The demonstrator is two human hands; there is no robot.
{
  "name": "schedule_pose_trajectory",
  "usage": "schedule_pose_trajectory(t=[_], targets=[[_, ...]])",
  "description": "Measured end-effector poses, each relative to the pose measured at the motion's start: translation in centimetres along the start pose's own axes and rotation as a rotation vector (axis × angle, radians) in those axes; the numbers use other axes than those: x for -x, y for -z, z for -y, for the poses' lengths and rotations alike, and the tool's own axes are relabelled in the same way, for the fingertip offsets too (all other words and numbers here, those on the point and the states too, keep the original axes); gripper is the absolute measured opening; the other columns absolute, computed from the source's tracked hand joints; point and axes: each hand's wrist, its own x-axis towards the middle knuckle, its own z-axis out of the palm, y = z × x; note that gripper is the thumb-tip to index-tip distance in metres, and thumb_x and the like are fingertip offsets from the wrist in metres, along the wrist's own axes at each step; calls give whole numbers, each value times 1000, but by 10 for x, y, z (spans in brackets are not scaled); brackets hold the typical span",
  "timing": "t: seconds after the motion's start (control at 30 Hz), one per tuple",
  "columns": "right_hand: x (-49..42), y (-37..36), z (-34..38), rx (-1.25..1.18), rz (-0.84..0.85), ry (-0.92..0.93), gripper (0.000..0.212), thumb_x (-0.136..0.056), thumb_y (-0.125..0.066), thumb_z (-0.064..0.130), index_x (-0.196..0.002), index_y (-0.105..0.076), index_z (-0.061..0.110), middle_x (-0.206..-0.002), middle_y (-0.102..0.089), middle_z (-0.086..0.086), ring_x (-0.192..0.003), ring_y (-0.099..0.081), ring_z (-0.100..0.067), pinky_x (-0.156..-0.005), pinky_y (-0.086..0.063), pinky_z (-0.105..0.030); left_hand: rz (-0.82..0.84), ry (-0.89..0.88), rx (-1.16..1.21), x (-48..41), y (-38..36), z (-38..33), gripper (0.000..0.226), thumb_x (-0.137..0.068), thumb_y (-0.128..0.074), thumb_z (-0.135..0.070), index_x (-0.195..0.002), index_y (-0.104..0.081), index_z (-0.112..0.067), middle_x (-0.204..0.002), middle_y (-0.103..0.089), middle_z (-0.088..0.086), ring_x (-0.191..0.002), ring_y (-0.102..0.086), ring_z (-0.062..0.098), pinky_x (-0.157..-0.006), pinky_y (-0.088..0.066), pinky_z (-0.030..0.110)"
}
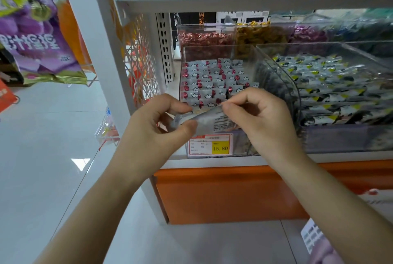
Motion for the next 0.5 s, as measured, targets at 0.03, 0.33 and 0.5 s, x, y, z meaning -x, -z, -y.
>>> schedule_pose_trajectory(t=[0.03,0.33,0.5], targets=[[0,0,0,11,-14,10,11,-84,-65,7,-75,-67,12,-72,-64,5,-68,-59,-5,-61,-46,-13,-6,-4,-18,0,-1,-1,7,-73,-68,-29,-79,-65,-28,-74,-62,-10,-66,-54,10,-57,-46,25],[-3,3,2,-13,68,-23,13,-83,-67,11,-77,-69,22,-76,-68,13,-73,-63,-1,-60,-50,-13,92,82,19,-9,13,-3,16,-83,-65,-14,-68,-73,-14,-59,-65,1,-48,-55,2,-45,-43,15],[-5,6,2,-86,123,-99,16,-80,-69,12,-70,-70,24,-69,-69,15,-66,-63,3,-54,-46,-10,197,111,56,-12,24,-5,15,-69,-63,-34,-73,-74,-24,-64,-69,-12,-49,-60,2,-44,-44,13]])
